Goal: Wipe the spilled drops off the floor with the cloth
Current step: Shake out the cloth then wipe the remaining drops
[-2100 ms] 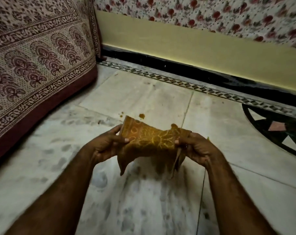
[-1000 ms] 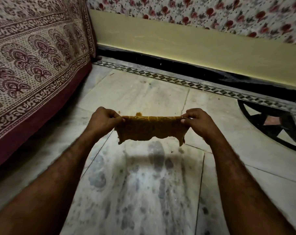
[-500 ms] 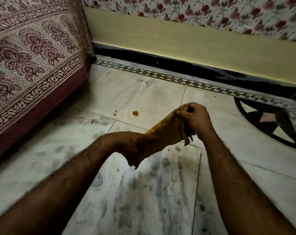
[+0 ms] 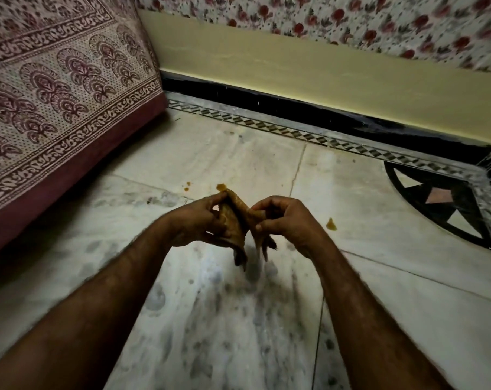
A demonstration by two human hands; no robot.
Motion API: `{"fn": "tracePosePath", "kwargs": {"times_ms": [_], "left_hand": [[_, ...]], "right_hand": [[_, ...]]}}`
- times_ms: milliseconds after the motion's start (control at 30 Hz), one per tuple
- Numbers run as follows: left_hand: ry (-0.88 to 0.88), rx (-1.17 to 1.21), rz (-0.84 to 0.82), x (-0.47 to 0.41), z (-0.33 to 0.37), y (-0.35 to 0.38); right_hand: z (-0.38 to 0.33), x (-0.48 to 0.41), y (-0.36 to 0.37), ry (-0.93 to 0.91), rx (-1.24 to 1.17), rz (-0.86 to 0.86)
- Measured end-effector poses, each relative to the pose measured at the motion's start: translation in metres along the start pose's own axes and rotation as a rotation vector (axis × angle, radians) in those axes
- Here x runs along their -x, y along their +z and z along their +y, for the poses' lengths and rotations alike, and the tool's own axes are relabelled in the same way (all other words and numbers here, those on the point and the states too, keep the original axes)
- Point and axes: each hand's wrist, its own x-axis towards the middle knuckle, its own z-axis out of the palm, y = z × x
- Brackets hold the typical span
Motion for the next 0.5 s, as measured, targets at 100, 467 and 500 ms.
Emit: {"fn": "tracePosePath", "kwargs": {"times_ms": [100, 467, 500], "left_hand": [[0.057, 0.017, -0.018, -0.004, 0.000, 0.000], [0.113, -0.023, 0.193, -0.011, -0.017, -0.002], [0.113, -0.059, 0.198, -0.011, -0.018, 0.002]], "right_hand": [[-0.003, 0.004, 0.023, -0.026, 0.051, 0.003], [0.005, 0.014, 0.066, 0.059, -0.101, 0.140], [0.009, 0.010, 0.062, 0.091, -0.176, 0.230]]}}
